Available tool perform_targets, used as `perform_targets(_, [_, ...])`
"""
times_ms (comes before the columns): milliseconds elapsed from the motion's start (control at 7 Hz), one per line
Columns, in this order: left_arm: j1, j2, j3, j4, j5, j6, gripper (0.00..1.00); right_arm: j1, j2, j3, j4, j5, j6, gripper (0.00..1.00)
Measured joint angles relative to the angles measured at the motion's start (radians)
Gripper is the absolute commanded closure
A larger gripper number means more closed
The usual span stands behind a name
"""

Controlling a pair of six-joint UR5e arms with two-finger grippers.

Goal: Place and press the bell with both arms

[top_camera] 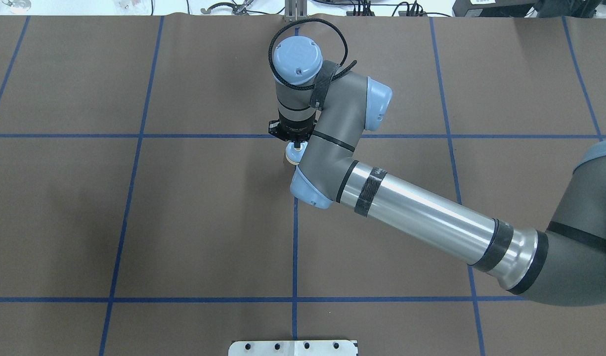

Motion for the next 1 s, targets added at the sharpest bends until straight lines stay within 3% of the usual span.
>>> perform_targets(143, [0.000,0.000,0.000,0.000,0.000,0.000,0.00,0.003,0.005,0.004,-0.002,0.002,0.000,1.00])
perform_targets(286, [0.000,0.000,0.000,0.000,0.000,0.000,0.00,0.009,0.014,0.018,-0.009,0.007,0.001,0.55])
perform_targets(429, [0.000,0.000,0.000,0.001,-0.001,0.001,0.00,0.018,0.018,0.053,-0.035,0.011,0.002,0.01])
perform_targets(714, [-0.006,0.000,-0.002,0.001,-0.008,0.001,0.00,0.045,0.004,0.183,-0.161,0.019,-0.007,0.00])
perform_targets(1000, [-0.047,0.025,-0.007,0.004,-0.059,0.028,0.00,0.105,-0.087,0.396,-0.346,0.041,-0.114,0.00])
